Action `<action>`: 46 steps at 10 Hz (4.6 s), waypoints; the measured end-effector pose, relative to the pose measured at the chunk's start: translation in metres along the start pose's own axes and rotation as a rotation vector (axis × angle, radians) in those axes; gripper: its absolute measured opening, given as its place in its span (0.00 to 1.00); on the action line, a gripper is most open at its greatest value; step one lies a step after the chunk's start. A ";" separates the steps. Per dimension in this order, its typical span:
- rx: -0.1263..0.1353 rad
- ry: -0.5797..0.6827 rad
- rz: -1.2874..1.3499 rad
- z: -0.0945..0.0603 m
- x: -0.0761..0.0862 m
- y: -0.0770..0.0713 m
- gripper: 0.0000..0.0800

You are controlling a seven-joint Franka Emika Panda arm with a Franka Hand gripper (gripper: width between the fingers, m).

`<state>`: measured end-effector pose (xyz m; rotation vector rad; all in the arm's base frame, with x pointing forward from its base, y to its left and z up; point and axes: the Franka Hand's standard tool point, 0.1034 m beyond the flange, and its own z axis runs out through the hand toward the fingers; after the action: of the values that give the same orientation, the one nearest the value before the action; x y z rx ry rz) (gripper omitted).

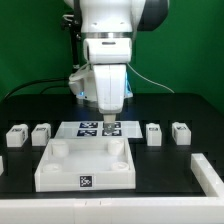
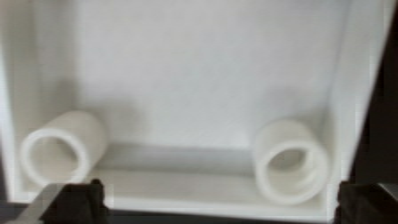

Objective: Assemble one leg

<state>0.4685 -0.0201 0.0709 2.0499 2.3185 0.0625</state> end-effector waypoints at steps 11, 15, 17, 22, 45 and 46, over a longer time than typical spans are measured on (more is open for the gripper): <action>0.084 0.038 0.036 0.056 -0.018 -0.049 0.81; 0.089 0.040 0.043 0.059 -0.019 -0.051 0.49; 0.090 0.040 0.044 0.059 -0.019 -0.051 0.32; 0.086 0.039 0.047 0.059 -0.019 -0.050 0.07; 0.021 0.087 0.170 0.062 0.081 0.027 0.75; 0.021 0.087 0.178 0.062 0.083 0.027 0.79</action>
Offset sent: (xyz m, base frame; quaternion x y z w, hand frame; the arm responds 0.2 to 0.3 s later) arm 0.0000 0.0000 0.0000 0.0000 0.0000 0.0000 1.0000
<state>0.4885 0.0656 0.0099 2.3036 2.1859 0.1369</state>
